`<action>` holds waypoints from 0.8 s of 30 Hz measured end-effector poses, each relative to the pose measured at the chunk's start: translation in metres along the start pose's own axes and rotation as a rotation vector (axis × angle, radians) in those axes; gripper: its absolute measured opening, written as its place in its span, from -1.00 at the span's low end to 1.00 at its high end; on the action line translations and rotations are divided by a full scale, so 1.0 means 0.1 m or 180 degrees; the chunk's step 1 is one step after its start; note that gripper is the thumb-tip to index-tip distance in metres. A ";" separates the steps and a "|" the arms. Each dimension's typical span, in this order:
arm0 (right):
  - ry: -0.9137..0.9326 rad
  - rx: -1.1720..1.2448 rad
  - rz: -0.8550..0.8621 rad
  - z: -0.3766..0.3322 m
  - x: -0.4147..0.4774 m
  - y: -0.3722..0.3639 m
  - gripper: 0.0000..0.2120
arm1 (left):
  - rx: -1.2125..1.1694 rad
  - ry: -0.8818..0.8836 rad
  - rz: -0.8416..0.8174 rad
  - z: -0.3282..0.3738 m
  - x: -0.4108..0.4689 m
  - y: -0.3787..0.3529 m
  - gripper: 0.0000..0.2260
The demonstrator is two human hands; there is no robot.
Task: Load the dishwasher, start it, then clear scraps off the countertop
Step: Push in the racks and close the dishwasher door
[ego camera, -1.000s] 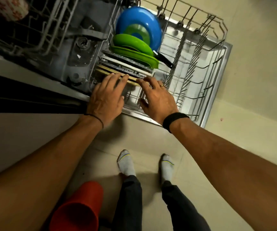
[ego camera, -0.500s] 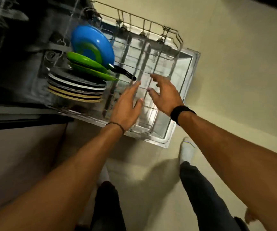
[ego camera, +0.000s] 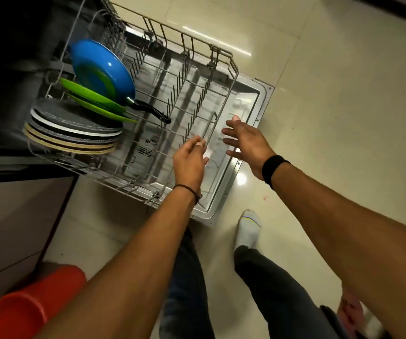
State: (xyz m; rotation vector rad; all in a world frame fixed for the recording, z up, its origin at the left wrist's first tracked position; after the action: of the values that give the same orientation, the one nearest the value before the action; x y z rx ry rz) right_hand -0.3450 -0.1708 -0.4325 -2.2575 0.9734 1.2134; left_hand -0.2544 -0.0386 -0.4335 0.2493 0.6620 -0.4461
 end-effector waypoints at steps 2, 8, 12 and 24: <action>-0.0103 0.0047 -0.0026 0.01 0.07 0.01 -0.52 | -0.0415 0.0290 0.0111 -0.11 0.00 -0.06 -0.74; -0.0215 -0.0136 -0.0095 0.02 0.30 -0.12 -0.44 | -0.1696 0.1156 0.0339 -0.32 -0.02 -0.23 -0.73; -0.0261 -0.0283 -0.0091 0.04 0.45 -0.24 -0.41 | -0.1893 0.1308 0.0451 -0.39 0.04 -0.20 -0.70; -0.0275 -0.0569 -0.0078 -0.05 0.56 -0.44 -0.36 | -0.2823 0.1429 0.0849 -0.40 0.11 -0.23 -0.63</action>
State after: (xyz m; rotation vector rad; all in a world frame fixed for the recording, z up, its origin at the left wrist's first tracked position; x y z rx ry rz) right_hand -0.2887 -0.1662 -0.4764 -2.3215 0.8323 1.4254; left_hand -0.2791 -0.0482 -0.4727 -0.4169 1.1827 0.1934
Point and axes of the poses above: each hand's wrist, its own x-axis towards the middle knuckle, its own y-axis out of the back of the hand, z = x × y, the point moved 8 cm from there along x, towards the middle knuckle, and after that the axes turned 8 degrees about -y, right-handed, at the moved point
